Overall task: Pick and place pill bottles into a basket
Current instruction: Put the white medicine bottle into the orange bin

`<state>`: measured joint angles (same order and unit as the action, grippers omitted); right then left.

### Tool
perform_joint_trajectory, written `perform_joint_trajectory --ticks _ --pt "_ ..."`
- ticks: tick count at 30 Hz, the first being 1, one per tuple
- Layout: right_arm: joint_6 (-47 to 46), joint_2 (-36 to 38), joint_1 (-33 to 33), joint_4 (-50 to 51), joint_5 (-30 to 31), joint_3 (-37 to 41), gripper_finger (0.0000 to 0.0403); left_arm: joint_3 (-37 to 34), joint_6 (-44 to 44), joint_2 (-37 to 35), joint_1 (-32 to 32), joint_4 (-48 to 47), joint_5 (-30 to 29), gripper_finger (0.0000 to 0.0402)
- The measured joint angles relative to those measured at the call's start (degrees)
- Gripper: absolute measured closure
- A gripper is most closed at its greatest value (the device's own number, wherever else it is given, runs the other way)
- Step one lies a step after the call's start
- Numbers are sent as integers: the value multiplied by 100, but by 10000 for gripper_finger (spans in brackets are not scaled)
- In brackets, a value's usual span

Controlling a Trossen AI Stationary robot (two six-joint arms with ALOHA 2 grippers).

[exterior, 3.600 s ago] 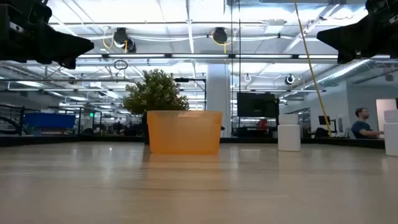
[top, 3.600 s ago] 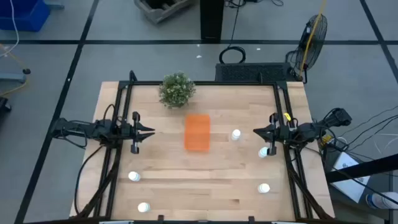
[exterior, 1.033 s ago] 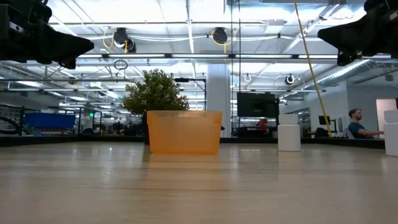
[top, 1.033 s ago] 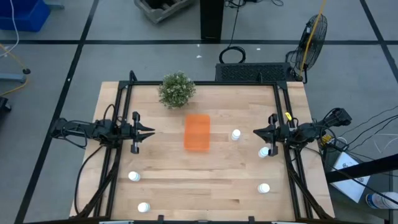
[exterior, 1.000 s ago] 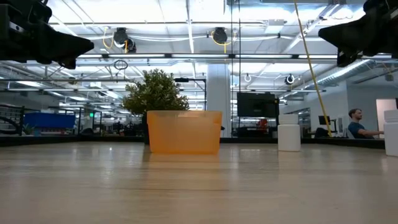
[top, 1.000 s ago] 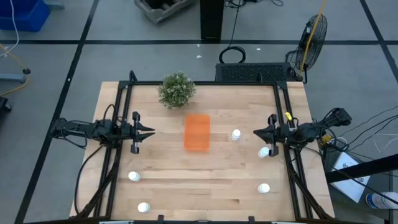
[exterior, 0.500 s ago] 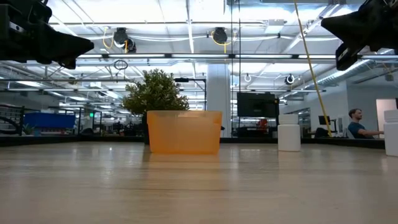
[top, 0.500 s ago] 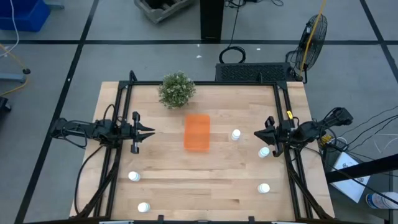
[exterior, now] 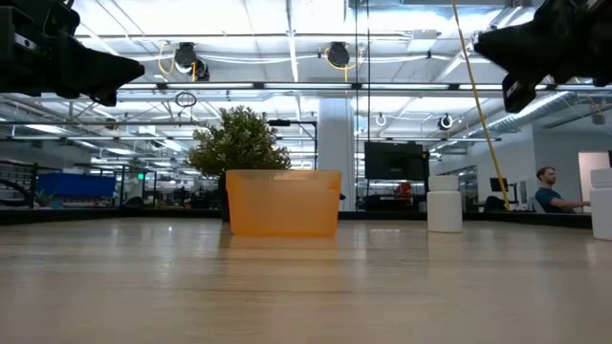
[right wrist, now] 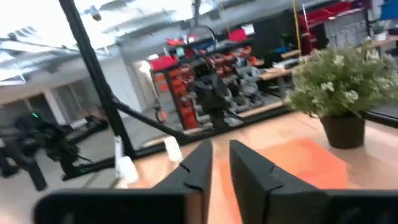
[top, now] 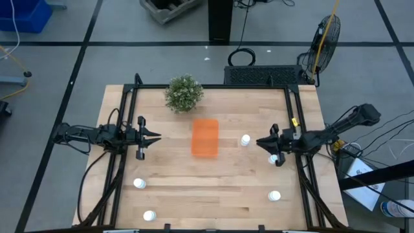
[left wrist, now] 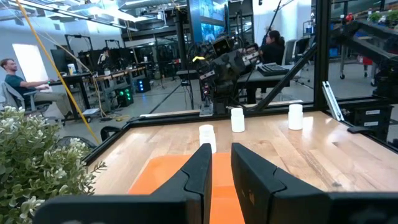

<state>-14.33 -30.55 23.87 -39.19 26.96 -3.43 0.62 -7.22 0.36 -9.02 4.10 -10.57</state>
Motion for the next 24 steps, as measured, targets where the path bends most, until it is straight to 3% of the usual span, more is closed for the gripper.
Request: perform_joint_trajectory --ticks 9,16,24 --pt "151 -1655 -301 261 2 -922 221 0 1 2 -2 0 -1 334" --pt "13 -2478 -1047 2505 -2 -2425 155 0 0 2 -1 0 0 334" --pt "-502 -3309 -1816 4856 -131 -3762 123 0 0 1 0 0 0 334"
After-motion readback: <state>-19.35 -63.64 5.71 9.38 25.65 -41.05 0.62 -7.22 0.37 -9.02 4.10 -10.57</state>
